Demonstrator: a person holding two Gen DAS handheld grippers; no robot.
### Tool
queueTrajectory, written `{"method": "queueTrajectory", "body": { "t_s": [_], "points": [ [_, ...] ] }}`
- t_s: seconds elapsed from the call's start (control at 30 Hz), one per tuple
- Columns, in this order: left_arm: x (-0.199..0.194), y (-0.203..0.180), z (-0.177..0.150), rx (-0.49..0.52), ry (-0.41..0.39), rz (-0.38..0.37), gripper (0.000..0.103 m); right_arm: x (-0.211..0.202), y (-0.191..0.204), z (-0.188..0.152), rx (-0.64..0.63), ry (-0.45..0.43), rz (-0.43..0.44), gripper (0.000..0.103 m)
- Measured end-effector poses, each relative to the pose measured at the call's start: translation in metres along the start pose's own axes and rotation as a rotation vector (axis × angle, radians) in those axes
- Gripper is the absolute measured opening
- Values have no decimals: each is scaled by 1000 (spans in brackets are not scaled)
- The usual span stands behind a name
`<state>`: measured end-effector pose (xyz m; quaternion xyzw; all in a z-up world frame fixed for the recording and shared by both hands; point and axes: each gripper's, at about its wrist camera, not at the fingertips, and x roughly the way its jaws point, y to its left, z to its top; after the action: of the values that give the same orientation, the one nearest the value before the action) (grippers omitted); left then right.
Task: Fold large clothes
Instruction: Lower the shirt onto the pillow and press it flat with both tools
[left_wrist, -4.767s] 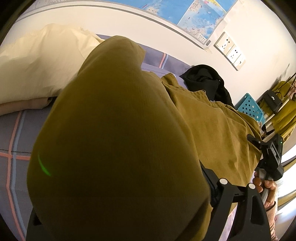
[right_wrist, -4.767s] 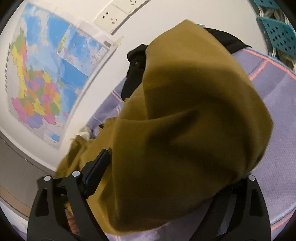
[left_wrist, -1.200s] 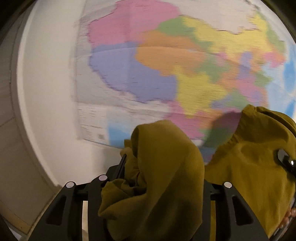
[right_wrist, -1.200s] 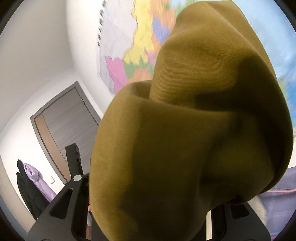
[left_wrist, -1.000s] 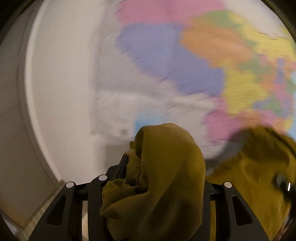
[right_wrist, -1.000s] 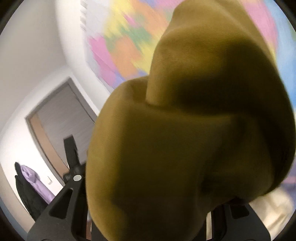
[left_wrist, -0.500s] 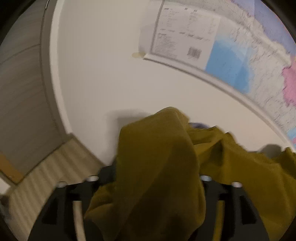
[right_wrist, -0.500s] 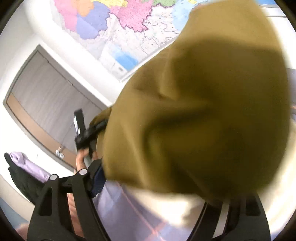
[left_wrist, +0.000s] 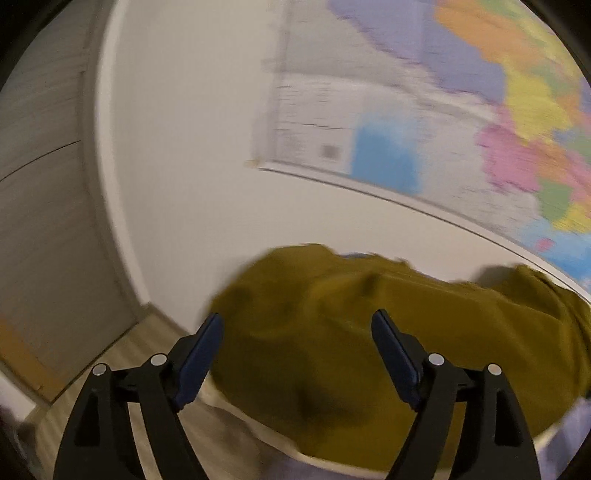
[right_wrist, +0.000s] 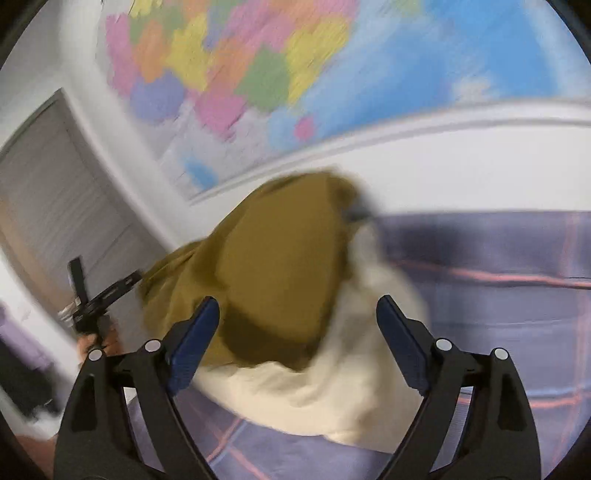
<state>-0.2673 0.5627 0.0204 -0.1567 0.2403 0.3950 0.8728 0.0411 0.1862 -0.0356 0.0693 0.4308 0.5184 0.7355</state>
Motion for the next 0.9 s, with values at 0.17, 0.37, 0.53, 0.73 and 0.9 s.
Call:
{"method": "queueTrajectory", "body": {
  "t_s": [0.17, 0.37, 0.53, 0.73, 0.9],
  "points": [
    [-2, -41, -9, 38, 43, -153, 83, -14, 19, -3, -204, 46, 37, 14],
    [19, -83, -26, 94, 103, -196, 83, -24, 54, 31, -306, -90, 1, 4],
    [34, -99, -43, 123, 147, -173, 83, 19, 25, -11, -290, 191, -115, 8],
    [21, -105, -49, 140, 124, -162, 83, -6, 20, -2, -240, 162, -105, 22],
    [1, -118, -47, 172, 72, -149, 84, -38, 36, 23, -263, -9, -159, 46]
  ]
}}
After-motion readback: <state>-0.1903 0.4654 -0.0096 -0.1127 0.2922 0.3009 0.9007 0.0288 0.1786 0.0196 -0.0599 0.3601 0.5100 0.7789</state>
